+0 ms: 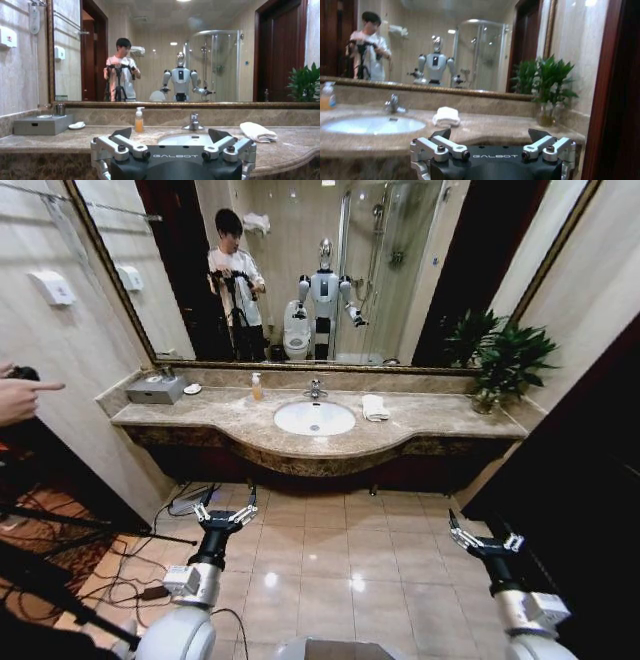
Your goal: Pick up the towel from the sink counter and wipe the mirror surface.
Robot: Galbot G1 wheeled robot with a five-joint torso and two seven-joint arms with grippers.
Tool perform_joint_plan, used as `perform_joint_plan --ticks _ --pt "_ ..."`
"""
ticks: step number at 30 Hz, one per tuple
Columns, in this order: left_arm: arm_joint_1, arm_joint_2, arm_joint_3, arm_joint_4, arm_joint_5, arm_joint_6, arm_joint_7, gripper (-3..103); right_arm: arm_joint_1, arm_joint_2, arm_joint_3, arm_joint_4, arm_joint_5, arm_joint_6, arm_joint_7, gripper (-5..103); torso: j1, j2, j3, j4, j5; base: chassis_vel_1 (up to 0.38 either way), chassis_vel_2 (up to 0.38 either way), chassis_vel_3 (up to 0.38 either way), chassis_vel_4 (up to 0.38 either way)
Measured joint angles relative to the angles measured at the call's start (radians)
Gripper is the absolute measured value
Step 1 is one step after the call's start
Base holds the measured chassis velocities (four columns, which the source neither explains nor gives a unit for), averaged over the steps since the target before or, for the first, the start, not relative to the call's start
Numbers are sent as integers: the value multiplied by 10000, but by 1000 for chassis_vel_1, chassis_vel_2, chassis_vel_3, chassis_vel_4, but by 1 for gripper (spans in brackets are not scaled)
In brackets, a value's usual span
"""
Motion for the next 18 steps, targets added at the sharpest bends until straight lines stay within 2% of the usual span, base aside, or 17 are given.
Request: perform_joint_plan --ticks 2,9,14,18 --pt "-1 0 0 0 0 0 0 100 161 323 64 294 6 -305 -27 100 6 -3 2 0 12 0 0 0 0" --pt "-3 0 0 0 0 0 0 100 -281 1266 151 1901 147 -978 -487 100 16 -6 5 -4 2 -22 27 34 -37" --pt "-1 0 0 0 0 0 0 100 -829 1620 -323 2348 -63 -876 -638 100 6 -4 2 -4 3 0 0 0 0" --pt "0 -1 0 0 0 0 0 100 -901 1649 -631 2321 -303 -706 -641 100 5 -3 1 -1 6 0 0 0 0"
